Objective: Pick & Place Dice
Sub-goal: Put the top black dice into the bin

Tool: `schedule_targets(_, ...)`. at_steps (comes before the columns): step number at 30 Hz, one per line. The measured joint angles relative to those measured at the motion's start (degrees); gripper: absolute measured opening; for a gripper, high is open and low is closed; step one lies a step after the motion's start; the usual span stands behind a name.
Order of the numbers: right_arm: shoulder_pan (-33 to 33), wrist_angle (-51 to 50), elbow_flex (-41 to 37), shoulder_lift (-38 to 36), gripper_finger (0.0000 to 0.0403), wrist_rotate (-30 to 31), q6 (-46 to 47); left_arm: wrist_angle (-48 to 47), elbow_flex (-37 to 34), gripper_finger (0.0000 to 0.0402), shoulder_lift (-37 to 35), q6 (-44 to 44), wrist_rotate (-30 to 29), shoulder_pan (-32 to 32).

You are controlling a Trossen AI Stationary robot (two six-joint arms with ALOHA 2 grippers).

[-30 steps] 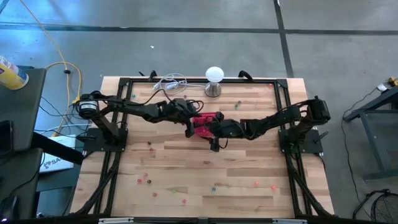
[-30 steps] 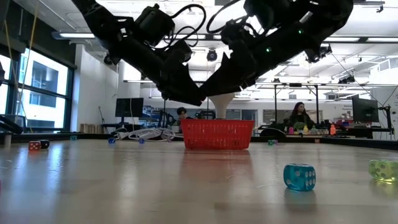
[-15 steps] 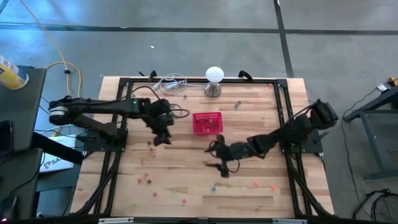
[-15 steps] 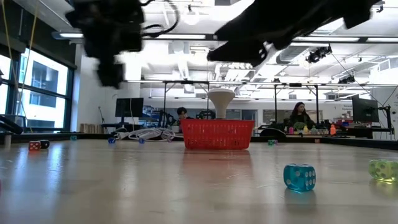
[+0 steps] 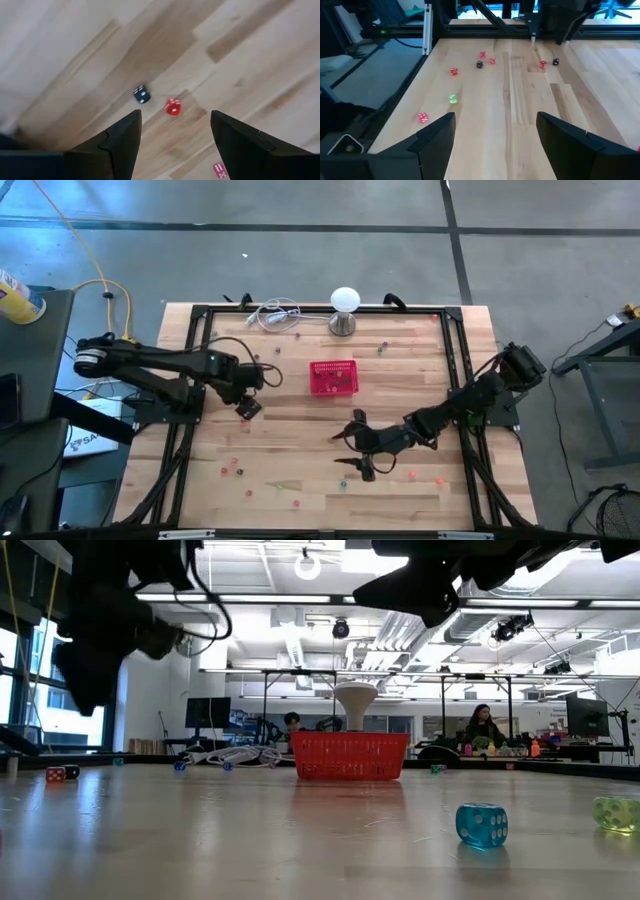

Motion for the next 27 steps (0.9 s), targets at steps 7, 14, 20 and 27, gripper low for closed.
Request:
schedule_targets(7,-0.01,-0.05,-0.02,0.0,0.027,-0.13,-0.03,-0.19,-1.22,0.0229,6.08,-5.72,0.15,0.0)
schedule_targets(14,-0.01,-0.07,-0.01,0.0,0.027,-0.15,-0.02,-0.17,-1.35,0.0229,10.36,-6.91,-5.19,0.03)
schedule_targets(20,-0.01,-0.15,-0.02,0.0,0.027,-0.17,0.54,0.87,-2.41,0.0229,11.03,-7.36,-7.15,0.0)
schedule_targets(27,-0.01,-0.95,-0.02,0.0,0.027,-0.17,0.56,3.45,-4.84,0.0229,11.06,-8.32,-6.26,0.0)
